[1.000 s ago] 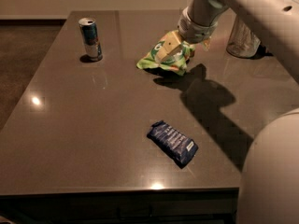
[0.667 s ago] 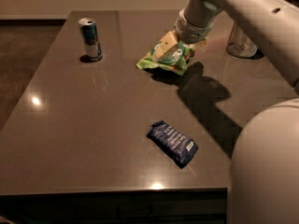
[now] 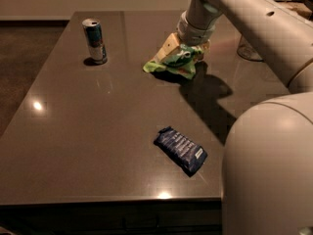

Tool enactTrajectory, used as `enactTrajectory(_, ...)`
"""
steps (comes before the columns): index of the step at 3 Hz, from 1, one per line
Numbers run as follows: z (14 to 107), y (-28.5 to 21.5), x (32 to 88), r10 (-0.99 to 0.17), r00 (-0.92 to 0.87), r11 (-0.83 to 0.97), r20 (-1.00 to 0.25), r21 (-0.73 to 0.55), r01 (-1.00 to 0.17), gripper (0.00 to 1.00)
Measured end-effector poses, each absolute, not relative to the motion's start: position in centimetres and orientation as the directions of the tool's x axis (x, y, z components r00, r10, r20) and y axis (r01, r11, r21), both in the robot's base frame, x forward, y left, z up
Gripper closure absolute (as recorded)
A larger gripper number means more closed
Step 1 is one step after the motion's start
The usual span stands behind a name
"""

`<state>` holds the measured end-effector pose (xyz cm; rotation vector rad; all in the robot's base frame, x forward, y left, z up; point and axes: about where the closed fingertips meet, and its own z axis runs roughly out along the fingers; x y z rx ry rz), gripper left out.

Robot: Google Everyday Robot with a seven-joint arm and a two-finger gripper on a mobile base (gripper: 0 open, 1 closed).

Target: Move green rice chip bag near rxbar blueberry

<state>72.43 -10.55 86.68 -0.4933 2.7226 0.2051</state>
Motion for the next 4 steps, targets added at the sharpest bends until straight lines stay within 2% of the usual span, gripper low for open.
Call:
enactTrajectory(1,85.8,-10.8,72.7,-0.298,-0.883,0.935,-0.363,0.075,-0.346,0.00)
enactTrajectory(2,85.5,-11.2,72.4,-0.280,-0.891,0.941,-0.358,0.081,-0.329,0.18)
enactTrajectory(4,86.1,-12.2,70.9,-0.269,-0.889,0.942,-0.370,0.090,-0.322,0.64)
